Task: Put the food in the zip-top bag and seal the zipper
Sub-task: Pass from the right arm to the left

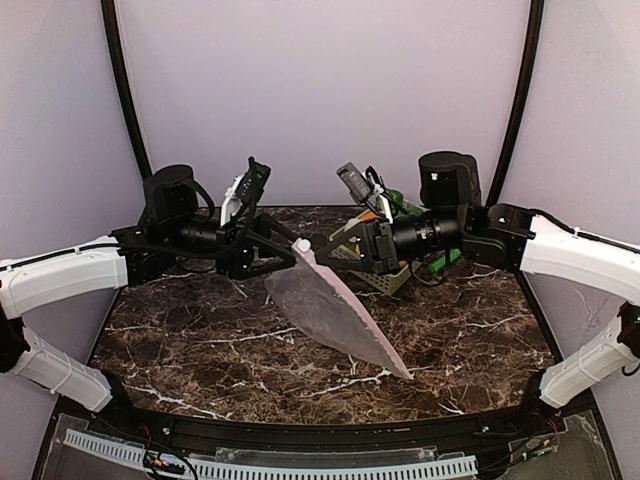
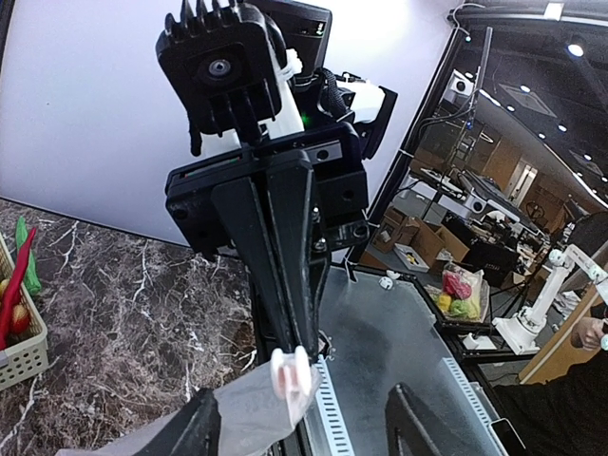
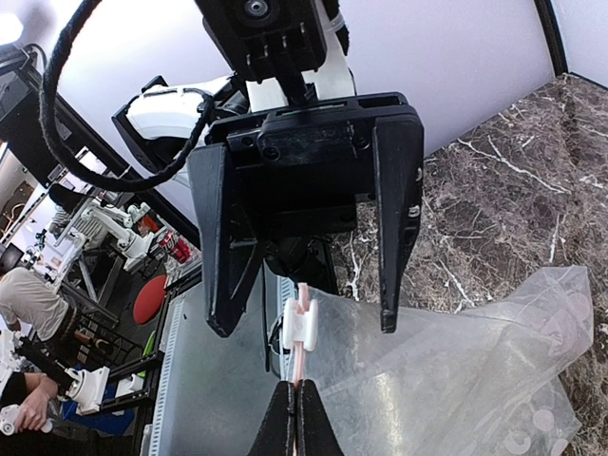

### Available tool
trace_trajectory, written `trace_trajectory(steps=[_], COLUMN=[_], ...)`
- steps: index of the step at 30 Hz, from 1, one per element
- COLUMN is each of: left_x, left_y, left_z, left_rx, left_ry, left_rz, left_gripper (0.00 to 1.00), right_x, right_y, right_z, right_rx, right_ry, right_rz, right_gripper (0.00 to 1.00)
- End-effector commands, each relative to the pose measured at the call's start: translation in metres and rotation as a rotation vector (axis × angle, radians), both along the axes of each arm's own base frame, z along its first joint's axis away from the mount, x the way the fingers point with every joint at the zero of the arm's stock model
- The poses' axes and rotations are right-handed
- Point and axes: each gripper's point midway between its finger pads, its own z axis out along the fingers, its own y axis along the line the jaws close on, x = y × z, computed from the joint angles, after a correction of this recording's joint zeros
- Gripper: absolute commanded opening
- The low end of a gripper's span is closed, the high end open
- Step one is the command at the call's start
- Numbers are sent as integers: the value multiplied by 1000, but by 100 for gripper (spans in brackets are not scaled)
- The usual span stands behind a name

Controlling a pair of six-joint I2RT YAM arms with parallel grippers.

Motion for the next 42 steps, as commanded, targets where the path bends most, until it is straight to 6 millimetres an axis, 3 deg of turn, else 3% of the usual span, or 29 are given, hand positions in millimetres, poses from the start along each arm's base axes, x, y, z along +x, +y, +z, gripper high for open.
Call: trace_trajectory(steps=[1, 19, 25, 29, 33, 42], left_x=[-8, 4, 5, 5, 5, 6], left_y=[1, -4, -3, -2, -2, -3], left_z=[-7, -21, -22, -22, -23, -25], left_rx=[21, 68, 79, 82, 86, 95], left_ry=[4, 15, 4, -2, -6, 9], left_rz=[-39, 14, 28, 32, 38, 35], left_gripper=[57, 4, 1, 1, 1, 1], right_x=[4, 3, 4, 12, 18, 25], right_y=[-2, -7, -8, -6, -2, 13], right_z=[2, -4, 2, 5, 7, 7], right_rx=[12, -7, 5, 6, 2, -29], right_ry=[-6, 4, -7, -19, -43, -93], right_rz=[-28, -41, -51, -92, -128, -147], right_gripper=[0, 0, 0, 33, 49, 48])
